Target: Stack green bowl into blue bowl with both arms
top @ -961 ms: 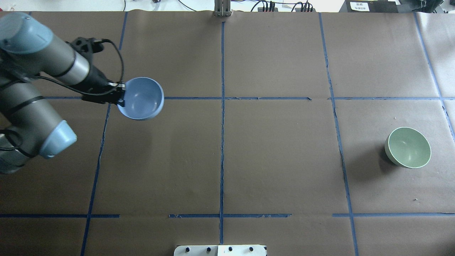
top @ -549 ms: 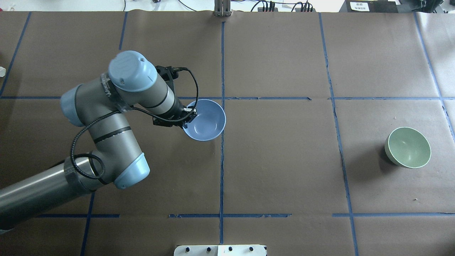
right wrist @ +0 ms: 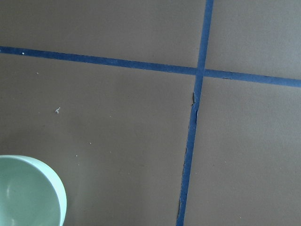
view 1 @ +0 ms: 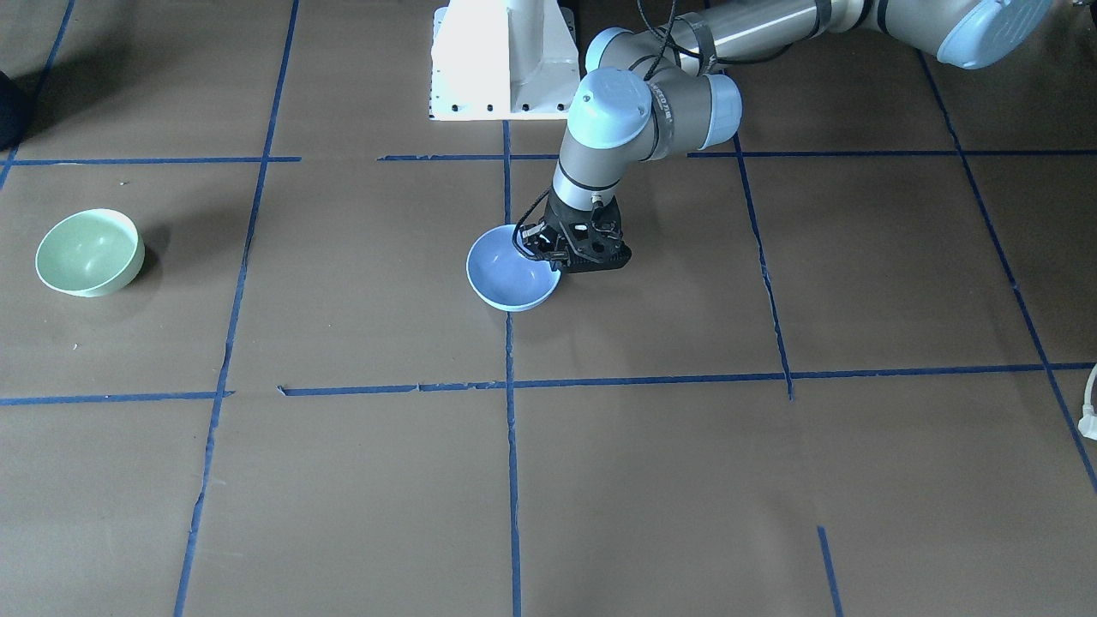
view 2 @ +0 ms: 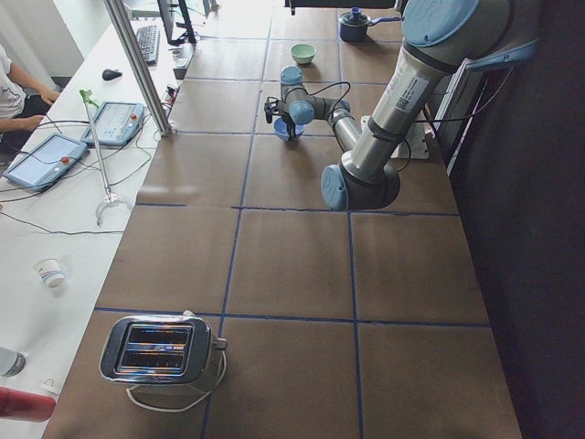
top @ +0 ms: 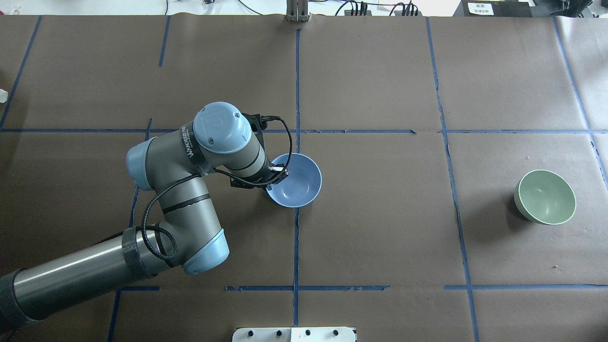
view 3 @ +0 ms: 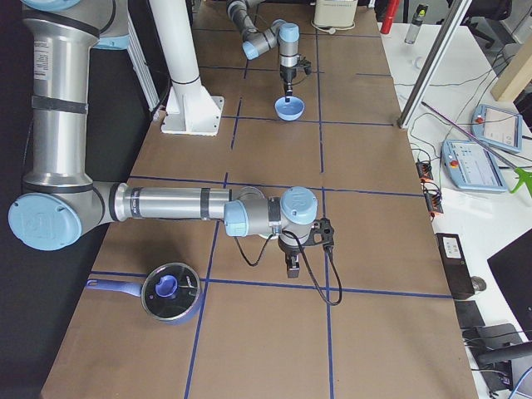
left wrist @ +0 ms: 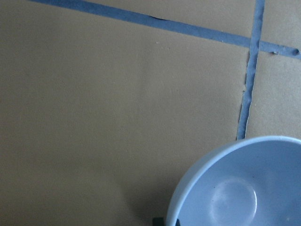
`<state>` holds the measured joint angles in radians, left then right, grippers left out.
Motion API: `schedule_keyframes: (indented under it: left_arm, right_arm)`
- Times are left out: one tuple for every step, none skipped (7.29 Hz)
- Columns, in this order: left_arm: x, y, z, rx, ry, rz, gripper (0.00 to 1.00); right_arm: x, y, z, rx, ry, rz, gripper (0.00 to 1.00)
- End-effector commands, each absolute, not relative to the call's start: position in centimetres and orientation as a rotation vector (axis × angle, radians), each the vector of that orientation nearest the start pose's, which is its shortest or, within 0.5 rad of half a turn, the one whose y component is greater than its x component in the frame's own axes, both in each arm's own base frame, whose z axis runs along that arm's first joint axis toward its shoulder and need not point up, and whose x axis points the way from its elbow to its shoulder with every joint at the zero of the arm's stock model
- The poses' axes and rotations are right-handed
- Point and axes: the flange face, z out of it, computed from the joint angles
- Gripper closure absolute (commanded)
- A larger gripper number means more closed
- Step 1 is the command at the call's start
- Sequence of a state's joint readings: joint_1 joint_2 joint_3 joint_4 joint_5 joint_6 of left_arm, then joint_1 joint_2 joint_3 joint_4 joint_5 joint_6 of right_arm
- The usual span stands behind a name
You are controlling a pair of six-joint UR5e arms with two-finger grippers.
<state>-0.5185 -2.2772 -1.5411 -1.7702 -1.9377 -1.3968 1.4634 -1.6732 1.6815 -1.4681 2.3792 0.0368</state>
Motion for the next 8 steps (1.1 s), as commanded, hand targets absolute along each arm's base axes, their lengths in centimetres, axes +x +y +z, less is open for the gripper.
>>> schedule_keyframes:
  left_arm:
    - [58.0, -43.6, 22.3, -0.031, 0.930, -0.147, 0.91]
    - [57.9, -43.5, 22.2, -0.022, 0.934, -0.127, 0.41]
    - [57.7, -43.4, 22.0, 0.002, 0.935, -0.083, 0.00]
    - [56.6, -43.3, 21.5, 0.009, 0.945, -0.080, 0.00]
    - [53.3, -45.1, 21.9, 0.004, 0.923, -0.043, 0.00]
    - [47.4, -46.6, 23.1, 0.006, 0.879, 0.043, 0.00]
    - [40.1, -48.0, 26.4, 0.081, 0.816, 0.147, 0.00]
    - [33.2, -50.7, 31.5, 0.103, 0.780, 0.259, 0.00]
  right_arm:
    - [1.2, -46.0, 63.9, 0.047, -0.813, -0.112, 0.00]
    - [1.2, -46.0, 63.8, 0.049, -0.815, -0.114, 0.00]
    - [1.2, -46.2, 63.6, 0.057, -0.814, -0.117, 0.00]
    - [1.1, -47.0, 62.7, 0.068, -0.817, -0.112, 0.00]
    - [1.0, -47.3, 62.0, 0.066, -0.826, -0.082, 0.00]
    - [0.8, -47.3, 61.5, 0.072, -0.835, -0.088, 0.00]
    - [0.6, -47.2, 60.5, 0.076, -0.870, -0.089, 0.00]
    - [0.3, -47.2, 59.5, 0.100, -0.918, -0.109, 0.00]
